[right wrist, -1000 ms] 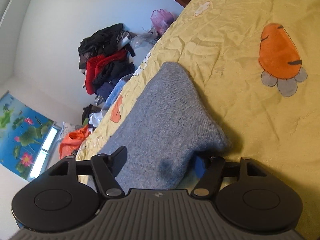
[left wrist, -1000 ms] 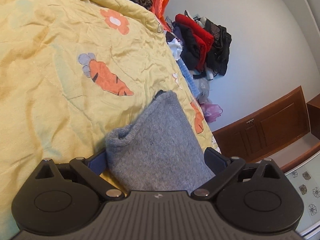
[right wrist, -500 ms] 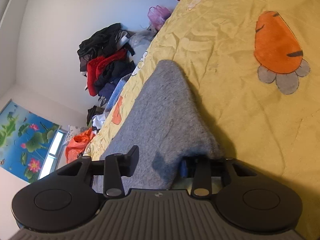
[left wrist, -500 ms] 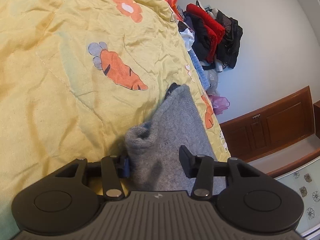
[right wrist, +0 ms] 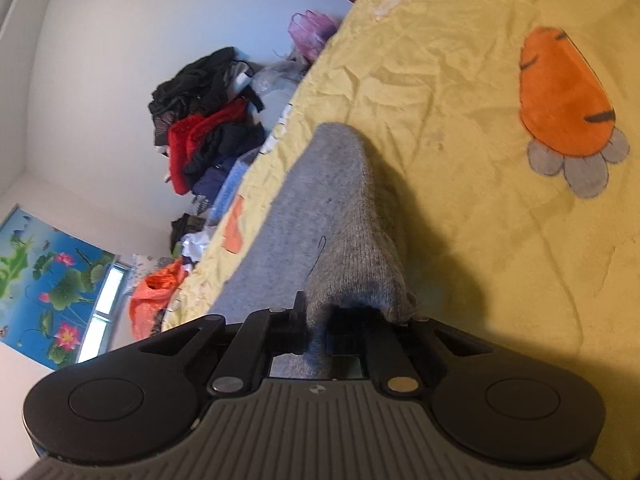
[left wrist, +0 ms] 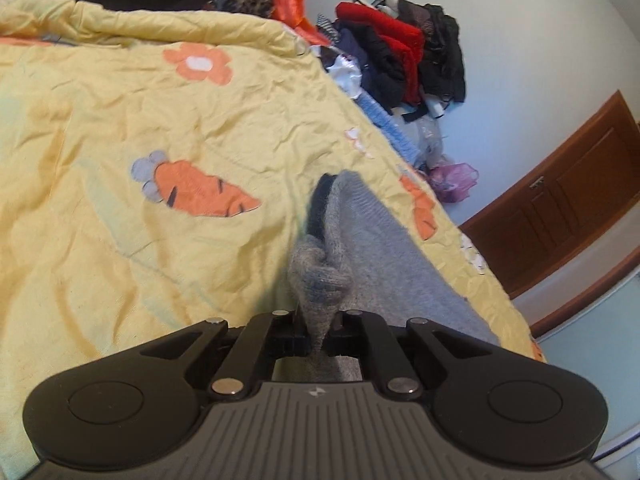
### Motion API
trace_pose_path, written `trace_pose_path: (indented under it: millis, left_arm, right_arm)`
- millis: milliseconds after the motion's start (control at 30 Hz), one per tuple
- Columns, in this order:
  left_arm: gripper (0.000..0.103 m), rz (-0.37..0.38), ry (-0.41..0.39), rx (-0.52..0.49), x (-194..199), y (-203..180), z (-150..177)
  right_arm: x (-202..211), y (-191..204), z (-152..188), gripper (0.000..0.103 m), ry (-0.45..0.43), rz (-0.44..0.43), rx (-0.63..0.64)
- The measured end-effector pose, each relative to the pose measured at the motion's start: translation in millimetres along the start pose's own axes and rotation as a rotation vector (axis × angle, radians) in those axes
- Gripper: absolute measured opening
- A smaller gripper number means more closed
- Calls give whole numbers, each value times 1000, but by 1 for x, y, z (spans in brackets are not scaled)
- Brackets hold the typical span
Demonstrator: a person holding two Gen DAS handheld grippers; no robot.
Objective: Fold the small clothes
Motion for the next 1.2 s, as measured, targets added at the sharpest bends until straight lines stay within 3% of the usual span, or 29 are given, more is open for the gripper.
trace_pose_path:
  millis: [233,400,600,767,833,900,1033,1100,1133,1167,1200]
  left_arm:
    - [4,61,-8,-15,38,-5,-7]
    - [4,73,34,-4,76,15,13]
    - [5,-4,112,6,122,65,58]
    - [7,-63,144,-70,117,85,76]
    - [10,-105,134,-138,121,81,75]
    - [22,-136,115,-199,137,76,70]
    - [23,-206,-58,-356,180,59,40]
    - [34,-219,-172,-416,192,38,19]
    - [59,-218,-221,-451,190,23,11]
    - [95,-206,-258,-501,182,5,5]
    - [102,-199,-294,-555,168,-14,3]
  right_arm:
    - [25,21,-7,16,-6,-60,34]
    - [64,18,7,16,4,-93,32]
    - [118,-12,54,16,64,-52,0]
    - [128,-27,83,16,112,40,74]
    - [126,-25,84,26,95,100,119]
    - [132,-19,83,42,69,180,189]
    - [169,10,66,56,-161,301,470]
    - [178,28,51,62,-251,327,541]
    - [174,37,44,68,-257,322,567]
    - [165,49,40,77,-247,313,598]
    - [153,64,39,83,-230,296,640]
Point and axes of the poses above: each gripper's, at about its wrist camera, not at the fingertips, and x roughly against the way its jaws point, y to its left, z to its underside, the point moved 6 cm from there along -x, roughly the way its jaws point
